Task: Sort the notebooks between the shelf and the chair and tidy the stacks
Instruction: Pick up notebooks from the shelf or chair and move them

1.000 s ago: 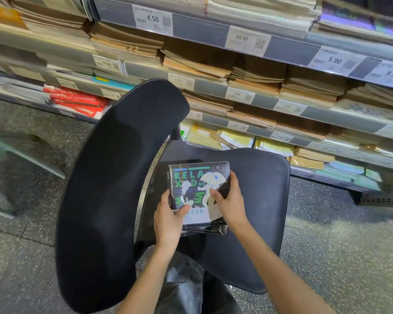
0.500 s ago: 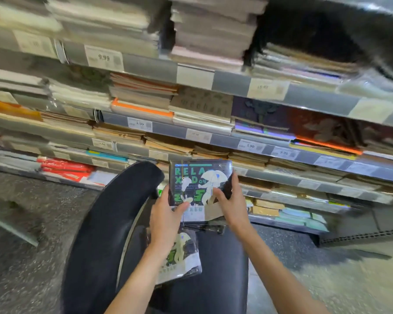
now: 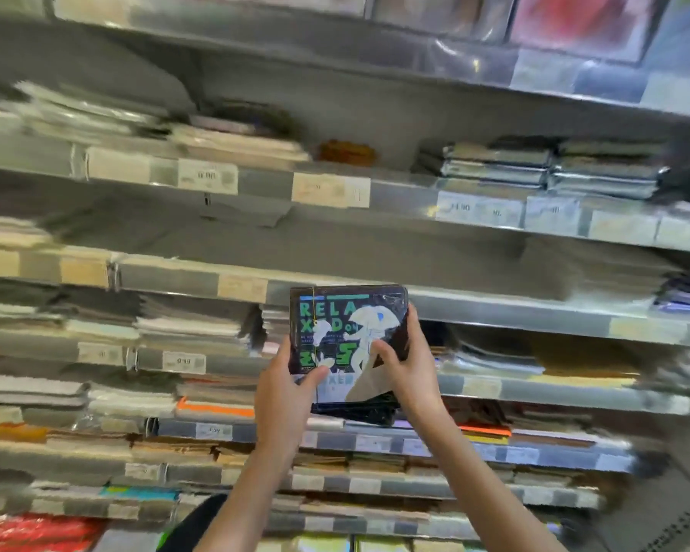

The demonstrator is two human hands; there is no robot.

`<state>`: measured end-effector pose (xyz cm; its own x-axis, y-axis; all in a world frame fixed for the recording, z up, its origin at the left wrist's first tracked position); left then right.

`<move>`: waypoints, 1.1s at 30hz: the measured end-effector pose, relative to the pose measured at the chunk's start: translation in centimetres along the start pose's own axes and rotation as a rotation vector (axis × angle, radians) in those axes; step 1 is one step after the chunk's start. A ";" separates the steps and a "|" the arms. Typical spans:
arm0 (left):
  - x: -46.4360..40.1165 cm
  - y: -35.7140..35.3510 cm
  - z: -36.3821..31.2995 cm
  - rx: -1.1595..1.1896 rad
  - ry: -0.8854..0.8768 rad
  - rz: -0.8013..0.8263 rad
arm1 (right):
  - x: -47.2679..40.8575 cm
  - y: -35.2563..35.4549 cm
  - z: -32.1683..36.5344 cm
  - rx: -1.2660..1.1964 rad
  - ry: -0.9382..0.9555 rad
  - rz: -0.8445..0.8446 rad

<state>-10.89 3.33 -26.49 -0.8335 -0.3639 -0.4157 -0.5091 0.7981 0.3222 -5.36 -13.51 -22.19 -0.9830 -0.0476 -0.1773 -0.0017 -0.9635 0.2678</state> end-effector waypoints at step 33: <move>-21.2 5.4 -21.2 -0.683 -0.143 0.303 | -5.4 1.2 12.0 0.548 0.604 -0.530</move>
<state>-0.48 5.19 2.09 -0.9458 -0.0729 -0.3164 -0.3208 0.3616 0.8754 -2.22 -11.22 -9.55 -0.5705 0.0825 -0.8172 -0.6523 -0.6501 0.3898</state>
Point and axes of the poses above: each hand's wrist, its own x-axis away from the middle knuckle, its own y-axis out of the back of the hand, z = x × y, the point moved 6 cm from there along -x, towards the middle knuckle, and after that the axes turned 13 degrees about -y, right-handed, at the moved point
